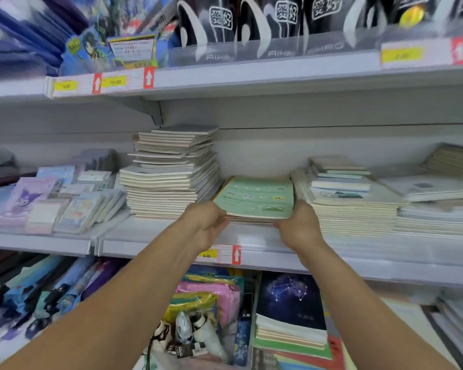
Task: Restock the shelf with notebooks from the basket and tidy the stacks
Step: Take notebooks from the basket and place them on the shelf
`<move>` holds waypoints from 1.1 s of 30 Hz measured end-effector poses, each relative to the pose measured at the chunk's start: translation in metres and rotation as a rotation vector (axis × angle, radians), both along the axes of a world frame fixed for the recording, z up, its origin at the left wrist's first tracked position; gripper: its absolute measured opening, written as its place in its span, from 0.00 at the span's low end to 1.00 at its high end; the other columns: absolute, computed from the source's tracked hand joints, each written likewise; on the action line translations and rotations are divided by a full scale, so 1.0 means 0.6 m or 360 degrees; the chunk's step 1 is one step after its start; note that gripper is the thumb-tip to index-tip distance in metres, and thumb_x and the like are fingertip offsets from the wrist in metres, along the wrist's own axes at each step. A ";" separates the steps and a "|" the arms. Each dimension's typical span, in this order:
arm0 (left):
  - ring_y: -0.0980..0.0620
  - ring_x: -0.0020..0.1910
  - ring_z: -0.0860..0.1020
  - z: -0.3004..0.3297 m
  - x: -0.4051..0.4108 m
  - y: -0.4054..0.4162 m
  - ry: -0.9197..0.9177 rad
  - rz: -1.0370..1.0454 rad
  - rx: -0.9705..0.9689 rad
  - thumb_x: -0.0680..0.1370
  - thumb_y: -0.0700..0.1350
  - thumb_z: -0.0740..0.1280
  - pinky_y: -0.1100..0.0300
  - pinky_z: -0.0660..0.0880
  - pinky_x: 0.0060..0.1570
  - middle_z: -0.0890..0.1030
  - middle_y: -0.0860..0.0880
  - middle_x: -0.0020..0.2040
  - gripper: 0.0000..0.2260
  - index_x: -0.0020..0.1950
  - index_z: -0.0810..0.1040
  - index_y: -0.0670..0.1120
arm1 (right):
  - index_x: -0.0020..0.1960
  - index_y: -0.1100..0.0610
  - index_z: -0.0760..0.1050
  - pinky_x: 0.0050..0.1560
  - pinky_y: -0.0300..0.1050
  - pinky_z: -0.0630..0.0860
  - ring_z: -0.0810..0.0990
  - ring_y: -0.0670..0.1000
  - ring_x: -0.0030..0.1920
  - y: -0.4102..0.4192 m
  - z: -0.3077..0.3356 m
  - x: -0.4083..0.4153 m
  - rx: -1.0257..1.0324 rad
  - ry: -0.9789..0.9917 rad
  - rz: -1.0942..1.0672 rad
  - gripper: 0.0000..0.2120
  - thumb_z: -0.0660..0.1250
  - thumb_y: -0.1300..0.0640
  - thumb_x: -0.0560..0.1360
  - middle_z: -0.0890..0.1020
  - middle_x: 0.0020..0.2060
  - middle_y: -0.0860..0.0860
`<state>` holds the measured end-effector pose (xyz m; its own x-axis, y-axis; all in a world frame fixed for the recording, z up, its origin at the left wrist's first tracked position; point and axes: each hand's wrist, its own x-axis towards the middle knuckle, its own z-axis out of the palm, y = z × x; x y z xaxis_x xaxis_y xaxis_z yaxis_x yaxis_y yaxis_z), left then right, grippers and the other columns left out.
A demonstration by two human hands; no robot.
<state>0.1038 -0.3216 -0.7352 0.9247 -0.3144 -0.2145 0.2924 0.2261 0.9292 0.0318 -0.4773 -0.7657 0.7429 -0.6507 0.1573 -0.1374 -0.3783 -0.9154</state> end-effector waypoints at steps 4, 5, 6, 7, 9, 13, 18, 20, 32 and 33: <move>0.49 0.45 0.79 -0.002 0.004 -0.028 0.0014 -0.0106 -0.0056 0.80 0.29 0.56 0.61 0.76 0.47 0.80 0.42 0.50 0.15 0.63 0.73 0.37 | 0.65 0.66 0.69 0.45 0.41 0.70 0.78 0.57 0.52 -0.008 -0.001 0.028 -0.0122 0.0113 -0.0052 0.15 0.63 0.66 0.79 0.78 0.54 0.57; 0.49 0.48 0.79 -0.002 0.005 -0.032 0.0014 -0.0124 -0.0044 0.80 0.30 0.56 0.59 0.76 0.51 0.80 0.42 0.53 0.15 0.65 0.73 0.38 | 0.63 0.66 0.71 0.44 0.41 0.70 0.76 0.56 0.48 -0.012 -0.002 0.035 -0.0154 0.0146 -0.0050 0.13 0.64 0.66 0.79 0.77 0.50 0.56; 0.48 0.51 0.78 -0.002 0.010 -0.036 0.0004 -0.0147 -0.0014 0.80 0.31 0.57 0.58 0.75 0.55 0.80 0.41 0.56 0.16 0.66 0.73 0.38 | 0.61 0.66 0.72 0.44 0.42 0.73 0.76 0.55 0.45 -0.014 -0.001 0.039 -0.0168 0.0177 -0.0052 0.12 0.66 0.66 0.78 0.77 0.48 0.56; 0.47 0.54 0.78 -0.001 0.012 -0.037 -0.0012 -0.0175 0.0035 0.80 0.31 0.57 0.57 0.74 0.57 0.79 0.40 0.60 0.16 0.66 0.73 0.38 | 0.59 0.66 0.74 0.46 0.44 0.77 0.78 0.56 0.45 -0.019 -0.002 0.044 -0.0130 0.0189 -0.0036 0.13 0.69 0.66 0.76 0.78 0.48 0.55; 0.45 0.55 0.77 0.002 0.017 -0.034 -0.0045 -0.0213 0.0134 0.80 0.33 0.60 0.56 0.75 0.58 0.75 0.38 0.64 0.13 0.64 0.73 0.38 | 0.59 0.64 0.75 0.50 0.53 0.81 0.82 0.61 0.47 -0.026 -0.005 0.051 -0.0035 0.0184 -0.0022 0.15 0.71 0.67 0.73 0.81 0.51 0.59; 0.48 0.54 0.79 0.006 0.005 0.014 -0.0457 -0.0278 0.0510 0.80 0.39 0.65 0.58 0.78 0.54 0.79 0.45 0.58 0.10 0.60 0.77 0.40 | 0.57 0.60 0.75 0.41 0.46 0.69 0.75 0.57 0.42 -0.021 -0.019 0.032 -0.0672 0.0167 -0.0301 0.15 0.59 0.72 0.74 0.80 0.47 0.58; 0.54 0.43 0.82 -0.041 -0.056 0.140 -0.1160 -0.0230 0.0999 0.78 0.43 0.68 0.60 0.79 0.41 0.83 0.55 0.46 0.05 0.48 0.83 0.50 | 0.57 0.57 0.77 0.37 0.45 0.65 0.81 0.59 0.46 0.031 -0.027 -0.002 -0.1408 -0.0176 -0.0480 0.08 0.63 0.59 0.81 0.81 0.51 0.55; 0.53 0.38 0.82 -0.078 -0.077 0.191 -0.1147 -0.0309 0.1124 0.78 0.43 0.69 0.63 0.77 0.35 0.84 0.53 0.42 0.04 0.47 0.83 0.51 | 0.50 0.55 0.79 0.35 0.45 0.71 0.81 0.55 0.42 0.079 -0.050 -0.016 -0.1562 -0.0504 -0.0152 0.07 0.63 0.54 0.80 0.82 0.45 0.51; 0.54 0.54 0.72 -0.219 -0.112 0.380 -0.0849 -0.1445 0.2544 0.78 0.58 0.63 0.63 0.67 0.56 0.77 0.52 0.63 0.22 0.69 0.73 0.50 | 0.75 0.60 0.64 0.67 0.43 0.66 0.71 0.56 0.70 0.217 -0.564 -0.176 -0.0957 0.1827 0.1651 0.38 0.76 0.49 0.72 0.70 0.72 0.56; 0.53 0.56 0.73 -0.221 -0.110 0.381 -0.0898 -0.1454 0.2518 0.78 0.58 0.63 0.62 0.67 0.58 0.77 0.52 0.63 0.22 0.69 0.73 0.50 | 0.76 0.58 0.62 0.69 0.44 0.65 0.69 0.55 0.72 0.215 -0.593 -0.178 -0.0915 0.1832 0.1570 0.39 0.77 0.50 0.71 0.68 0.73 0.55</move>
